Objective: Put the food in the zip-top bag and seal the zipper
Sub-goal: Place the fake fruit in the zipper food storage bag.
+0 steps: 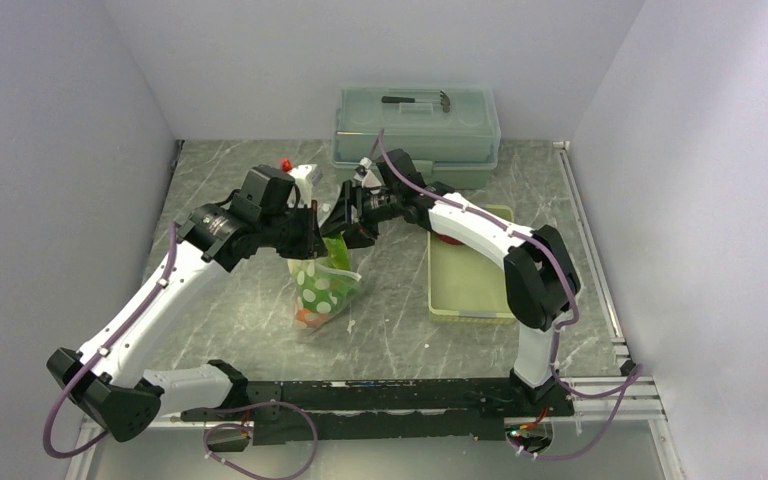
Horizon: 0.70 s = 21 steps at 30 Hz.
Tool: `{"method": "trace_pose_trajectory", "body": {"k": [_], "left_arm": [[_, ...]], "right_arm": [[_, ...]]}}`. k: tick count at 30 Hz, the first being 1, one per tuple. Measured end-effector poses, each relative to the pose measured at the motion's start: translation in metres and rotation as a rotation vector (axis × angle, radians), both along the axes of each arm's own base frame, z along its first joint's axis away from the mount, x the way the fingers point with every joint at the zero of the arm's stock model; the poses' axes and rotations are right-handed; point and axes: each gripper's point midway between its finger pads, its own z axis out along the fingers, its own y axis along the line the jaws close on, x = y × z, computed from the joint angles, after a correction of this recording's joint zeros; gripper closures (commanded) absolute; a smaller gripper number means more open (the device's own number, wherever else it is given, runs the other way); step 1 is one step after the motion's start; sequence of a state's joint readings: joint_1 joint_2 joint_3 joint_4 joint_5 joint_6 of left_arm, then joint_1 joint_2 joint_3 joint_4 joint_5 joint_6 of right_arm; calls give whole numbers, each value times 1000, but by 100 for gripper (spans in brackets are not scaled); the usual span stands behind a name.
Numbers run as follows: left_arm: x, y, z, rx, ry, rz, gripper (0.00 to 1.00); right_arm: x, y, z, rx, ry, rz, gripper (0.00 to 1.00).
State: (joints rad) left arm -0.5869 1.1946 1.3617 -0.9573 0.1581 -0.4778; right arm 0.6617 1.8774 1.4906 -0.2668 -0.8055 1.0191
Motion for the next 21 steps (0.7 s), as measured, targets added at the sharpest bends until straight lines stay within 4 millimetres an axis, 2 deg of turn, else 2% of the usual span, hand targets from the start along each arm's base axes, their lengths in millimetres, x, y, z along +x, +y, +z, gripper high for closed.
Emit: {"method": "trace_pose_trajectory", "body": {"k": [3, 7, 11, 18, 21], "left_arm": [[2, -2, 0, -11, 8, 14, 100], [4, -6, -3, -17, 29, 27, 100], [6, -7, -5, -17, 42, 43, 100], [11, -3, 2, -4, 20, 73, 100], [12, -2, 3, 1, 15, 80, 100]], "right_arm": [[-3, 1, -8, -42, -28, -5, 70], [-7, 3, -14, -107, -84, -9, 54], [-9, 5, -10, -148, -160, -10, 41], [-12, 0, 2, -167, -245, -8, 13], [-11, -3, 4, -171, -263, -6, 8]]}}
